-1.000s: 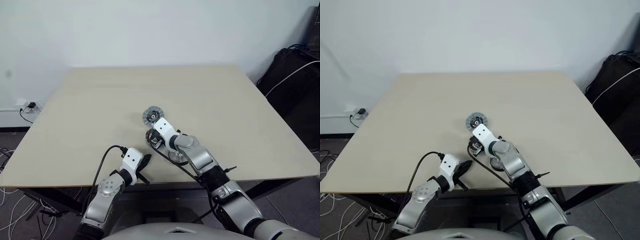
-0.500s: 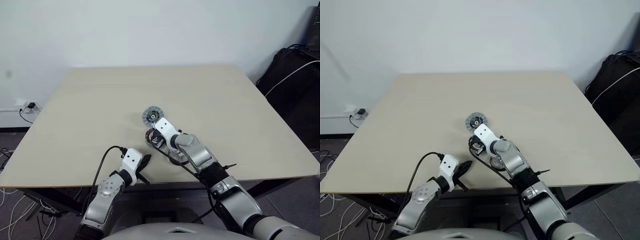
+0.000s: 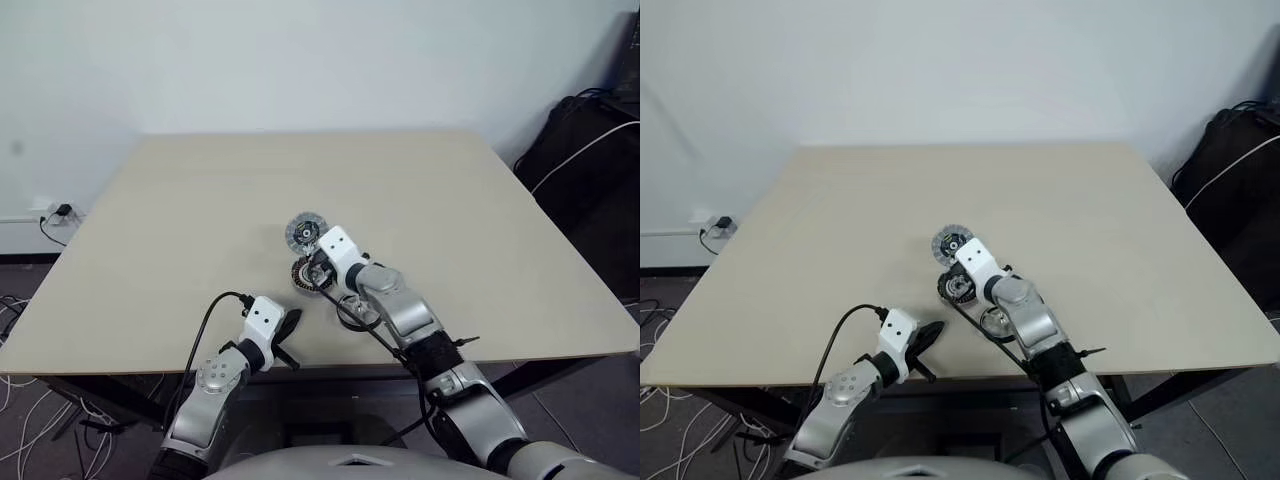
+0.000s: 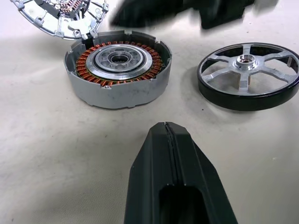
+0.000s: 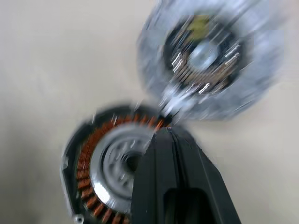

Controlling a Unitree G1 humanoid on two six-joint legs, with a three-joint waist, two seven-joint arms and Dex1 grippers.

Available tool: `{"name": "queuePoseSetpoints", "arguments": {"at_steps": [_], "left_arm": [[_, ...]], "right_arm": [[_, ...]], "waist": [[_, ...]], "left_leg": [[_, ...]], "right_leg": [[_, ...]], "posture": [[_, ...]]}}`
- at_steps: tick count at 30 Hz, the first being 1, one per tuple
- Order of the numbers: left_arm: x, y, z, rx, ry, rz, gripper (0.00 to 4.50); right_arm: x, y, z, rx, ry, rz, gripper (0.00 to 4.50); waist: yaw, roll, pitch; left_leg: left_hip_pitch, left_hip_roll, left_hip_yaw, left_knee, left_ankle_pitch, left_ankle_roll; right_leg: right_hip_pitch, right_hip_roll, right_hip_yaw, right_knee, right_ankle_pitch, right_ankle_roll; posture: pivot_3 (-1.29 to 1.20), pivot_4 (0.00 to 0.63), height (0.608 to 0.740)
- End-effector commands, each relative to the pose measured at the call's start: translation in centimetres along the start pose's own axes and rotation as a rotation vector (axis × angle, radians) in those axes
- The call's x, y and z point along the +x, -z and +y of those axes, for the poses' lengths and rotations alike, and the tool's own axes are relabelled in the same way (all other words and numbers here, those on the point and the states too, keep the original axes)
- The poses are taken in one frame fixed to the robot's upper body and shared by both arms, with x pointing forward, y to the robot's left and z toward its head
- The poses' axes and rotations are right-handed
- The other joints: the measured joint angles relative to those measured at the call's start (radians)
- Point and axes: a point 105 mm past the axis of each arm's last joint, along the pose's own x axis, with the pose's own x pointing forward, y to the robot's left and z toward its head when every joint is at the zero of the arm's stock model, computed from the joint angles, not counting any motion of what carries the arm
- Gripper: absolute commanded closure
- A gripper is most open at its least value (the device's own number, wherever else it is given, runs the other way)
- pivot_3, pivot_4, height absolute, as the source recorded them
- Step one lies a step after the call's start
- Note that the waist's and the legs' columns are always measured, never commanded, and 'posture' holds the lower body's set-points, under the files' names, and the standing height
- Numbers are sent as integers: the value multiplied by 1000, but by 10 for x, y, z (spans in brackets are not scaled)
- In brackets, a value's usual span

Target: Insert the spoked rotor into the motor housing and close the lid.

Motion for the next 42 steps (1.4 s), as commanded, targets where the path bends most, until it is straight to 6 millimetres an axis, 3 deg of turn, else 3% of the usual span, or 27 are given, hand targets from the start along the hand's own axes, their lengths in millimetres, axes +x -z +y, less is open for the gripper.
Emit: {"name": "queuePoseSetpoints", "arguments": {"at_steps": [1, 4, 10, 15, 16, 19, 24, 42], "left_arm": [[-2, -15, 0, 15, -2, -55, 4500], [-3, -14, 0, 13, 2, -48, 4500], [-3, -12, 0, 15, 24, -33, 4500], [-1, -12, -1, 15, 48, -24, 4500], [0, -11, -2, 15, 54, -21, 4500], [2, -11, -4, 16, 74, -13, 4500], [2, -10, -4, 18, 84, -4, 4500], [-3, -15, -5, 17, 72, -5, 4500]], "right_arm": [[-29, -15, -17, 23, 44, -85, 4483], [-56, 0, -28, 84, 94, -67, 3864], [-104, 26, -38, 247, 194, -41, 1905], [-123, 43, -30, 527, 223, -11, 215], [-125, 47, -26, 616, 209, -7, 44], [-129, 53, -15, 848, 159, -15, 44], [-129, 63, -13, 1064, 168, -15, 44], [-115, 78, 8, 1455, -15, -4, 44]], "waist": [[3, 0, 0], [8, 0, 0], [12, 0, 1], [12, 0, 2], [12, 0, 2], [14, 0, 2], [14, 3, 4], [-1, 7, 6]], "left_leg": [[0, 0, 0, 0, 0, 1], [0, 0, 0, 0, -1, 1], [-1, 0, 0, 0, -1, 1], [-1, 1, 1, 1, -1, 1], [-1, 1, 1, 1, -1, 1], [-1, 1, 1, 1, -1, 1], [-1, 1, 1, 1, -1, 1], [-2, 1, 2, 0, -1, 2]], "right_leg": [[0, 0, 0, 0, 0, 0], [0, -1, 0, -1, -2, 3], [0, -1, 0, -1, -5, 7], [0, -1, 0, 0, -6, 8], [0, -1, 0, 0, -6, 8], [0, -1, 1, 0, -6, 8], [0, -1, 1, -1, -6, 8], [-1, -1, 1, -1, -6, 8]], "posture": [[0, 0, 740], [0, 0, 740], [0, 0, 740], [0, 0, 740], [0, 0, 740], [0, 0, 740], [0, 0, 740], [0, 0, 740]]}}
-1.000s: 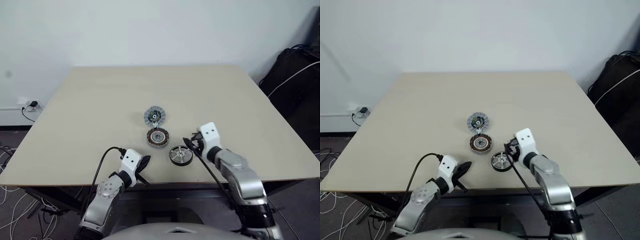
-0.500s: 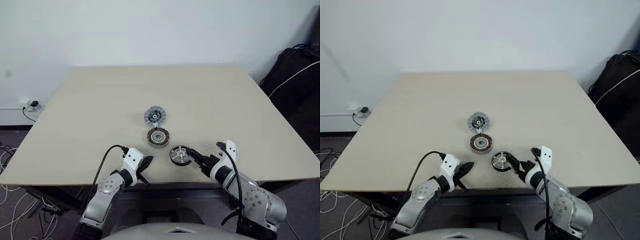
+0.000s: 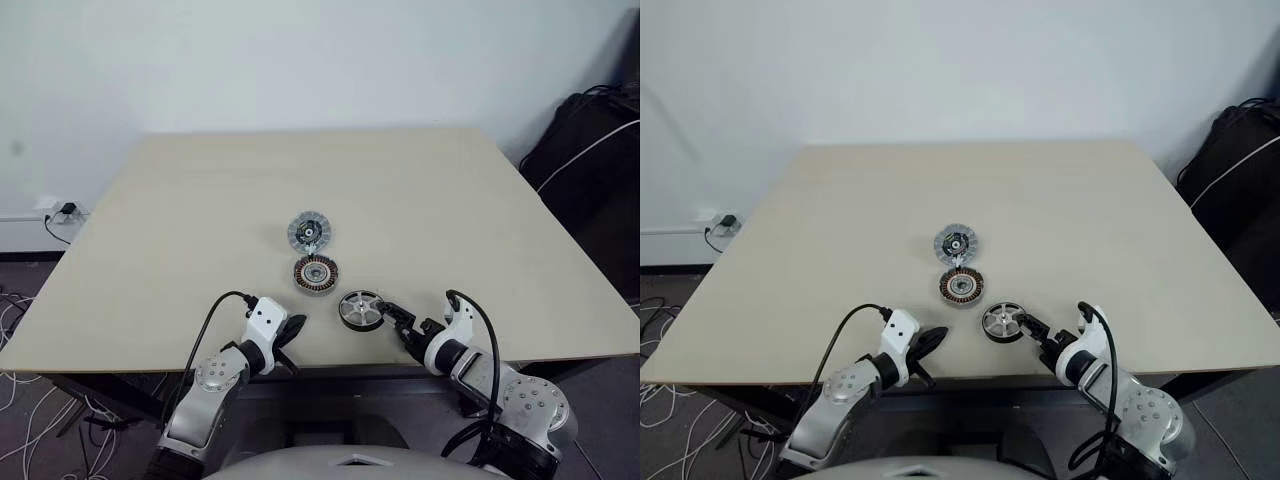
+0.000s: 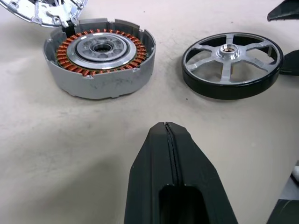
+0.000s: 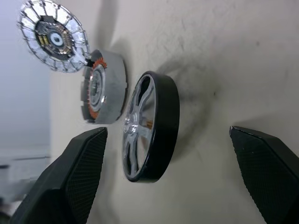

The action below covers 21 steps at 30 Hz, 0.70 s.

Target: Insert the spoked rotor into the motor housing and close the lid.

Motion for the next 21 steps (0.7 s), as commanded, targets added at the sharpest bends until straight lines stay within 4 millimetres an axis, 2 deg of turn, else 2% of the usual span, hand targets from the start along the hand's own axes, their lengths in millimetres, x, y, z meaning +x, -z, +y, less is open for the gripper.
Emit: {"name": "queuePoseSetpoints", "arguments": {"at_steps": [1, 13, 16, 21], "left_arm": [[-1, -16, 0, 26, -4, -57, 4500], [0, -3, 9, 26, -12, -40, 4500], [1, 1, 11, 27, -11, -38, 4500], [2, -2, 13, 35, -13, -49, 4500]], "right_arm": [[12, 10, 17, 74, -103, 27, 44], [22, 18, 42, 150, -274, 40, 44], [26, 18, 40, 158, -251, 30, 641], [30, 21, 28, 137, -170, 36, 2289]], "waist": [[-5, 0, 0], [-7, 2, 2], [-7, 2, 2], [-7, 2, 2]], "left_leg": [[0, 0, 0, 0, 0, 0], [0, 0, 0, -1, 0, 0], [-1, 0, 0, -1, 0, 0], [-2, 0, 0, -1, 0, 0]], "right_leg": [[0, 0, 0, 0, 0, 0], [0, 0, 0, 0, 0, 0], [-1, 0, 0, -1, 0, 1], [-2, 0, 0, -1, 0, 1]], "posture": [[0, 0, 740], [0, 0, 740], [0, 0, 740], [0, 0, 740]]}}
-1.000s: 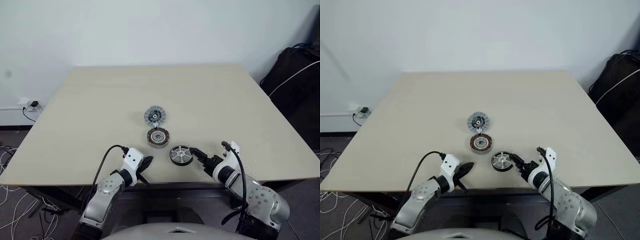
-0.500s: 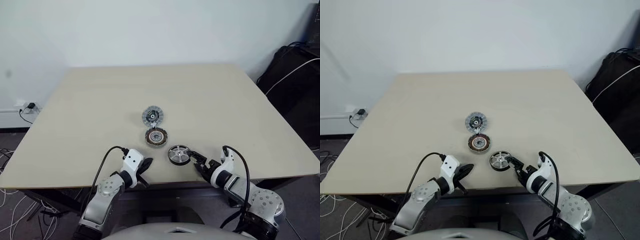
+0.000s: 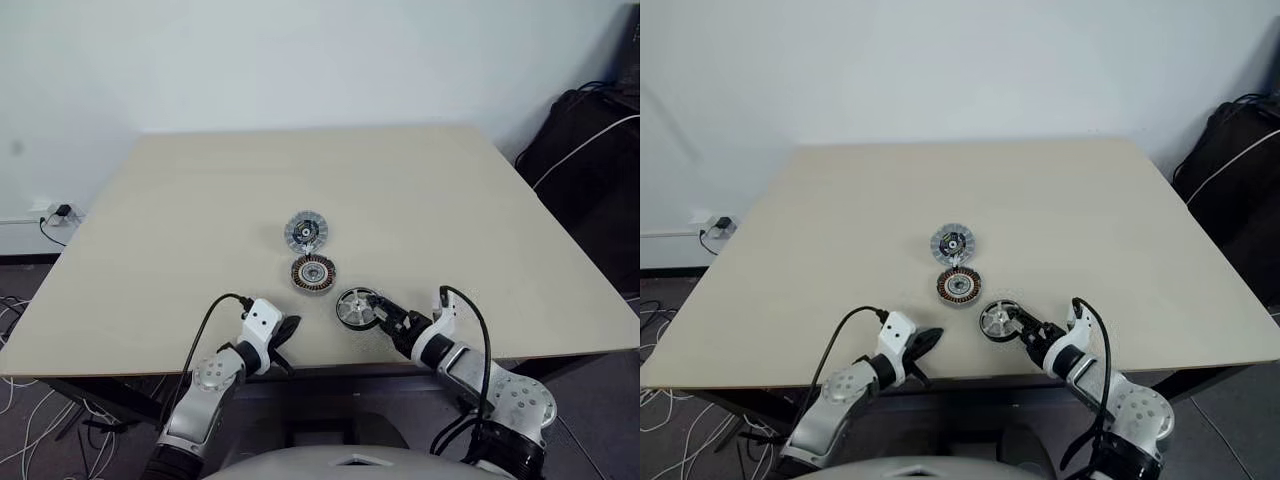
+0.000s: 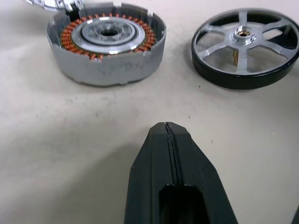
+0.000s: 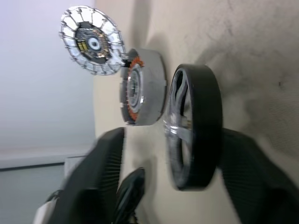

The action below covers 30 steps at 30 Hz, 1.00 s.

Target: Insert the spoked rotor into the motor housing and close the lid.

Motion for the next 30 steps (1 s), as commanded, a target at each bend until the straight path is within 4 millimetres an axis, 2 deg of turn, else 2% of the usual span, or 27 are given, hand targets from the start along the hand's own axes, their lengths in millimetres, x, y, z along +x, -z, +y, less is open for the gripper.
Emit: {"name": "queuePoseSetpoints", "arguments": {"at_steps": [1, 5, 6, 10, 12, 14, 19, 23, 30], "left_arm": [[1, -10, 2, 22, 3, -42, 4500], [1, -11, 2, 23, -1, -47, 4500], [1, -11, 2, 23, -1, -47, 4500], [1, -13, 1, 23, 0, -50, 4500], [1, -14, -1, 24, 1, -51, 4500], [1, -16, -1, 24, 2, -53, 4500], [1, -17, -2, 23, 4, -53, 4500], [1, -17, -1, 22, 6, -52, 4500], [-1, -16, 0, 20, -1, -51, 4500]], "right_arm": [[14, 17, 10, 24, -32, 28, 2626], [12, 18, 0, -2, 27, 35, 3947], [12, 19, -1, -8, 37, 39, 4083], [9, 26, -11, -71, 104, 82, 4086], [8, 27, -9, -83, 99, 83, 4086], [8, 23, 4, -58, 23, 49, 4086], [8, 2, 55, -9, -239, -85, 4086], [19, -2, 72, 9, -298, -109, 4086], [48, 2, 98, 57, -392, -74, 4086]], "waist": [[0, 0, 0], [-1, 1, -1], [0, -1, -2], [-3, -2, -3], [-4, -3, -3], [-4, -3, -3], [-3, -1, -1], [-3, -1, -1], [-1, -1, -1]], "left_leg": [[0, 0, 0, 0, 0, 0], [0, 0, 0, 0, 0, 0], [0, 0, 0, 0, 0, 0], [2, 0, 1, 0, 0, 0], [3, 1, 0, -1, 0, 0], [3, 1, 0, -1, 0, 0], [-1, 1, 1, -1, 0, 0], [-2, 1, 1, -1, 0, 0], [-3, 1, 1, -1, 0, 0]], "right_leg": [[0, 0, 0, 0, 0, 0], [0, 0, 0, 0, 0, 0], [0, 0, 0, 0, 0, 0], [2, 0, 1, 0, 0, 0], [3, 0, 0, 0, 0, 0], [2, 1, 0, 0, 0, 0], [0, 1, 0, 0, 0, 0], [0, 1, 0, 0, 0, 0], [-1, 1, 0, 0, 0, -1]], "posture": [[0, 0, 740], [0, 0, 740], [0, 0, 740], [0, 0, 740], [0, 0, 740], [0, 0, 740], [0, 0, 740], [0, 0, 740], [0, 0, 740]]}}
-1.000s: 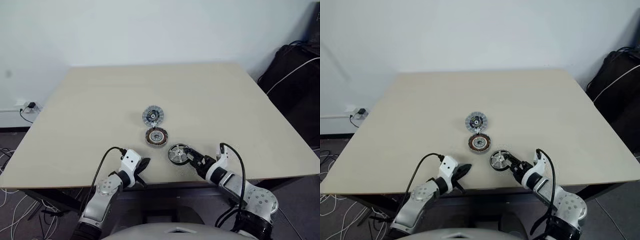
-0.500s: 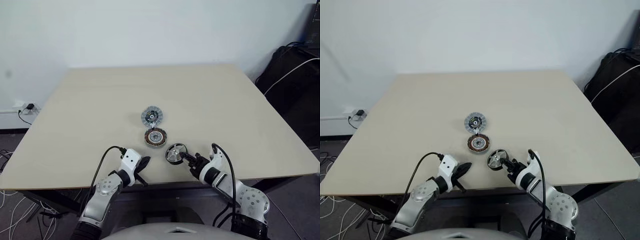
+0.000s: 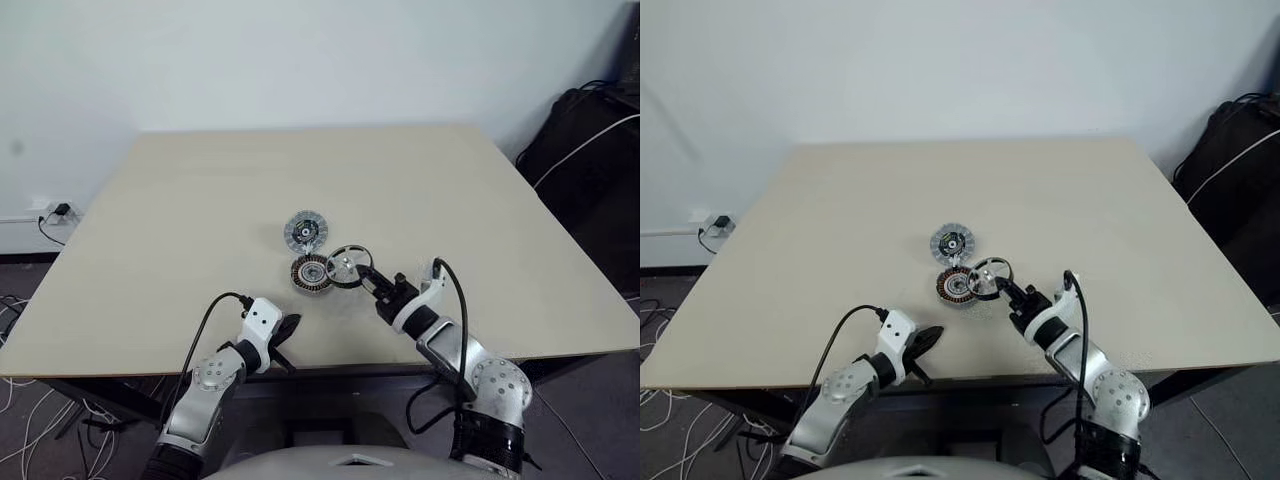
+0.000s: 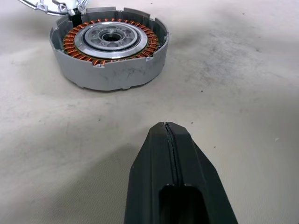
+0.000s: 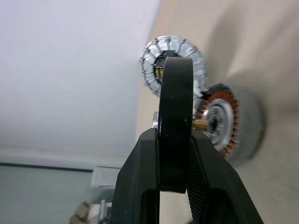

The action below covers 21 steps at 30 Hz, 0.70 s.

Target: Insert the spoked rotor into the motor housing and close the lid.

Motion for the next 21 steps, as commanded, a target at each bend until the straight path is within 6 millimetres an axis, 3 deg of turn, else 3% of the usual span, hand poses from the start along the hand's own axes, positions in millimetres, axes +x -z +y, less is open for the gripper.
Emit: {"name": "queuePoseSetpoints", "arguments": {"at_steps": [1, 6, 21], "left_arm": [[-1, -16, 0, 25, 2, -54, 4500], [-5, -16, 2, 23, -18, -49, 4500], [-15, -26, 2, 22, -55, -44, 4500]], "right_arm": [[30, 14, 31, 85, -148, 11, 4086], [49, 22, 29, 112, -155, 58, 4086], [78, 42, 18, 145, -154, 125, 4086]], "waist": [[0, 0, 0], [-1, 0, 0], [-2, 1, 0]], "left_leg": [[0, 0, 0, 0, 0, 0], [0, 0, 0, 0, 0, 0], [0, -1, 0, 0, 0, 0]], "right_leg": [[0, 0, 0, 0, 1, -1], [0, 0, 0, 0, 2, -4], [0, 0, 0, 2, 3, -5]], "posture": [[0, 0, 740], [0, 0, 740], [0, 0, 740]]}}
